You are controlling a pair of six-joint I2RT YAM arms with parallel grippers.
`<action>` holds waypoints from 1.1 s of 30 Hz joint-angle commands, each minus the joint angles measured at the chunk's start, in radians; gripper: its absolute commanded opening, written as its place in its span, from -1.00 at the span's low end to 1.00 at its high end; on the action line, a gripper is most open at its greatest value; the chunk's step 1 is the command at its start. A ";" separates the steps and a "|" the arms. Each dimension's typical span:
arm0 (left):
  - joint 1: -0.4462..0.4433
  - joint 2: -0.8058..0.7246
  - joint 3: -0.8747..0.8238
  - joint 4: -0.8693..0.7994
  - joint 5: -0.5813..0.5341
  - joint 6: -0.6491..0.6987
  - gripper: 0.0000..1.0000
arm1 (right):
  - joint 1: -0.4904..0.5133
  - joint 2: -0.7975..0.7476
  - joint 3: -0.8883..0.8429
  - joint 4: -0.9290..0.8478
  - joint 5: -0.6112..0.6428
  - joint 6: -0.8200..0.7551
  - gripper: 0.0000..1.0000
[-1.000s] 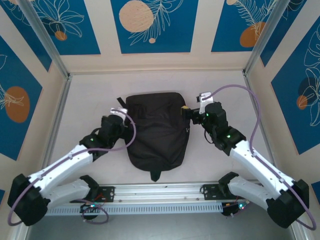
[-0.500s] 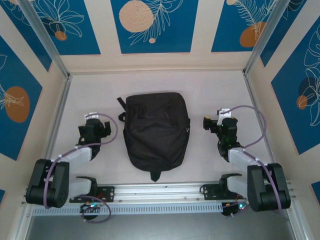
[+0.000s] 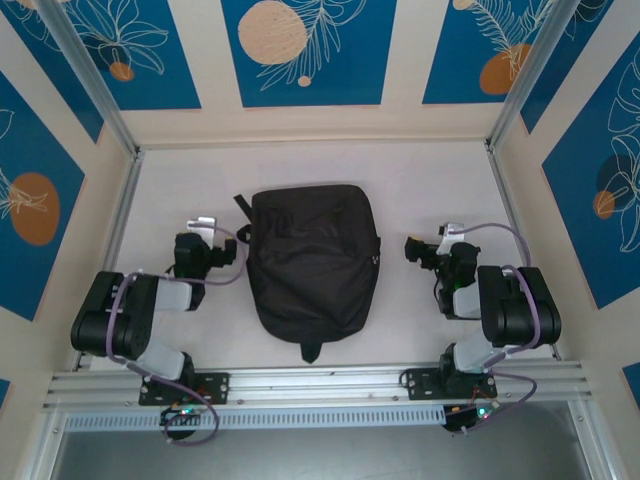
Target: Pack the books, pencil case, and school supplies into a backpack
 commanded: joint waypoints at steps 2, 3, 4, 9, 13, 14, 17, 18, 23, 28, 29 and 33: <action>0.028 0.007 0.042 0.051 0.031 0.000 0.99 | 0.007 -0.026 0.062 0.009 -0.147 -0.061 0.98; 0.030 0.001 0.044 0.035 0.035 -0.001 1.00 | 0.017 -0.011 0.096 -0.034 -0.168 -0.080 0.98; 0.030 0.008 0.045 0.046 0.035 0.000 1.00 | 0.026 -0.012 0.141 -0.118 -0.202 -0.106 0.98; 0.031 0.004 0.048 0.032 0.038 -0.001 0.99 | 0.043 -0.007 0.184 -0.196 -0.052 -0.070 0.98; 0.031 0.005 0.047 0.035 0.038 -0.001 1.00 | 0.048 -0.008 0.185 -0.198 -0.038 -0.070 0.98; 0.031 0.006 0.046 0.037 0.038 -0.003 1.00 | 0.046 -0.011 0.184 -0.206 -0.041 -0.071 0.98; 0.033 0.004 0.046 0.037 0.043 -0.003 1.00 | 0.051 -0.015 0.179 -0.198 -0.036 -0.074 0.98; 0.034 0.003 0.045 0.037 0.043 -0.004 1.00 | 0.053 -0.014 0.176 -0.191 -0.028 -0.076 0.98; 0.034 0.000 0.041 0.041 0.047 -0.004 0.99 | 0.078 -0.015 0.174 -0.187 0.019 -0.092 0.98; 0.034 -0.003 0.036 0.049 0.045 -0.002 1.00 | 0.090 -0.016 0.163 -0.167 0.035 -0.101 0.98; 0.034 -0.003 0.035 0.049 0.045 -0.003 1.00 | 0.087 -0.014 0.165 -0.168 0.029 -0.099 0.98; 0.034 -0.003 0.034 0.049 0.046 -0.002 0.99 | 0.082 -0.014 0.167 -0.173 0.023 -0.096 0.98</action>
